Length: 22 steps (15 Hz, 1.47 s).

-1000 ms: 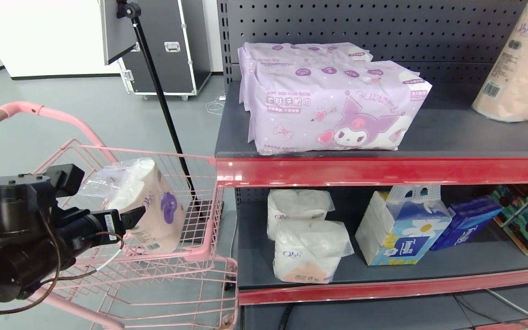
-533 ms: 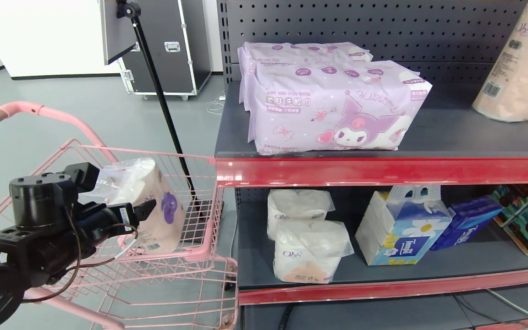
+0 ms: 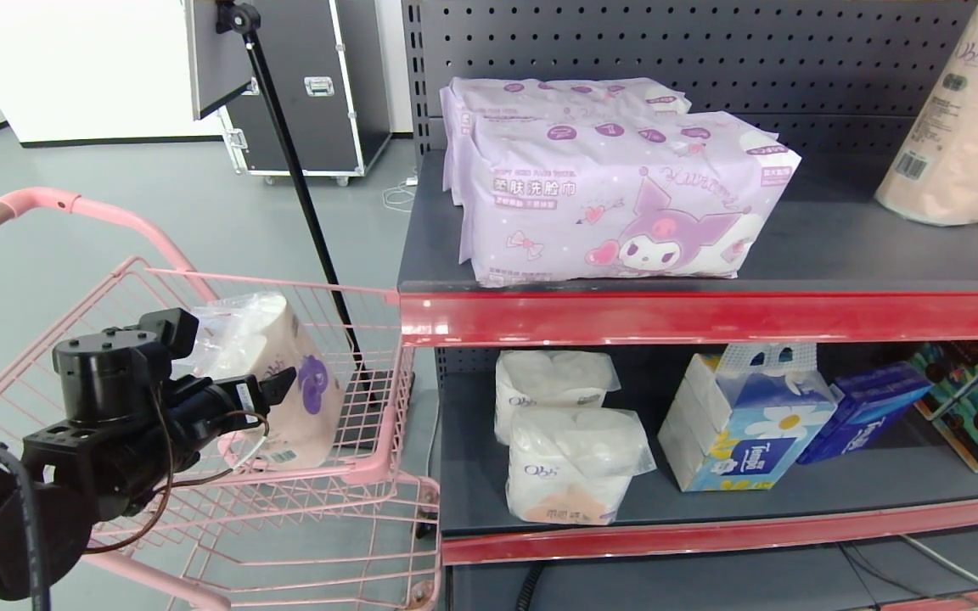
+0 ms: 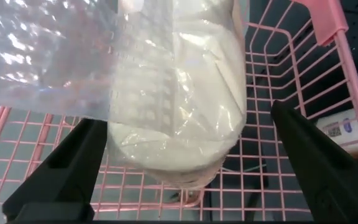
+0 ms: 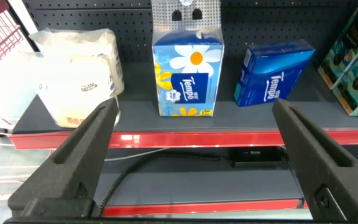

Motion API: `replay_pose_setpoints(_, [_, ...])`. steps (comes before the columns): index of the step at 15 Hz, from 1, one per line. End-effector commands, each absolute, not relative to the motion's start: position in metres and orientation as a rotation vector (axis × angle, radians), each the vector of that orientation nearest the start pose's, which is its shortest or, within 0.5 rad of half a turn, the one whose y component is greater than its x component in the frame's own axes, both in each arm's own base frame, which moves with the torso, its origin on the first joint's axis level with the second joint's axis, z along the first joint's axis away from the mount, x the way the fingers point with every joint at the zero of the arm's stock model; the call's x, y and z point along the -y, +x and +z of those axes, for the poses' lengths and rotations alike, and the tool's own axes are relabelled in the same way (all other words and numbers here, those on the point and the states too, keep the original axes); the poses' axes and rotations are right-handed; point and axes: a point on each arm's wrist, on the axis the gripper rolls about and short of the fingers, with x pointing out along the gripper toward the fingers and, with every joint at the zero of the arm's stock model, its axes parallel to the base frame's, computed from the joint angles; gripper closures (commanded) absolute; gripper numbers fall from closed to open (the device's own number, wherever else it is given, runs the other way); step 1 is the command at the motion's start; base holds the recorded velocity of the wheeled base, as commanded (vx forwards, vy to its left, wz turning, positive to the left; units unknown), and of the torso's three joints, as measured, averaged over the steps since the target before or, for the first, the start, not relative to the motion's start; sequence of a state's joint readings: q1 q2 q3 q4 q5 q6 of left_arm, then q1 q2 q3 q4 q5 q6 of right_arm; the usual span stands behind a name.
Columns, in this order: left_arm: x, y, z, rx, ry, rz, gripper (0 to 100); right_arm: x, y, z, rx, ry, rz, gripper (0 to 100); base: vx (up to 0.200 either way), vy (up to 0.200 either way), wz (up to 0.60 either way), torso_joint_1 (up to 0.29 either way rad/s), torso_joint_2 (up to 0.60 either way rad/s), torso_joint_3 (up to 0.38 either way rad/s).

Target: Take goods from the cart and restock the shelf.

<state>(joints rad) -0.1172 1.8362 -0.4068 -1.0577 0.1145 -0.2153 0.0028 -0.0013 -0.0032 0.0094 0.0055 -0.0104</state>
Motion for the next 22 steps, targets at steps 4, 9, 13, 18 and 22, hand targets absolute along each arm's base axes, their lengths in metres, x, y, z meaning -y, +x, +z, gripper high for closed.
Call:
replay_pose_setpoints(4, [0.031, 0.284, 0.073, -0.357, -0.186, 0.043, 0, 0.0, -0.023, 0.075, -0.006, -0.011, 0.009, 0, 0.0, 0.0, 0.0, 0.0, 0.0, 0.0])
replay_pose_setpoints(9, [0.032, 0.292, 0.062, -0.34, -0.194, 0.044, 0, 0.0, -0.023, 0.075, -0.006, -0.011, 0.009, 0, 0.0, 0.0, 0.0, 0.0, 0.0, 0.0])
replay_pose_setpoints(13, [0.032, 0.297, 0.056, -0.324, -0.193, 0.043, 0, 0.0, -0.023, 0.075, -0.006, -0.011, 0.009, 0, 0.0, 0.0, 0.0, 0.0, 0.0, 0.0])
replay_pose_setpoints(18, [0.034, 0.304, 0.053, -0.302, -0.189, 0.039, 0, 0.0, -0.023, 0.075, -0.006, -0.011, 0.009, 0, 0.0, 0.0, 0.0, 0.0, 0.0, 0.0])
replay_pose_setpoints(22, [0.035, 0.31, 0.054, -0.288, -0.183, 0.046, 100, 0.0, -0.023, 0.075, -0.006, -0.011, 0.009, 0, 0.0, 0.0, 0.0, 0.0, 0.0, 0.0])
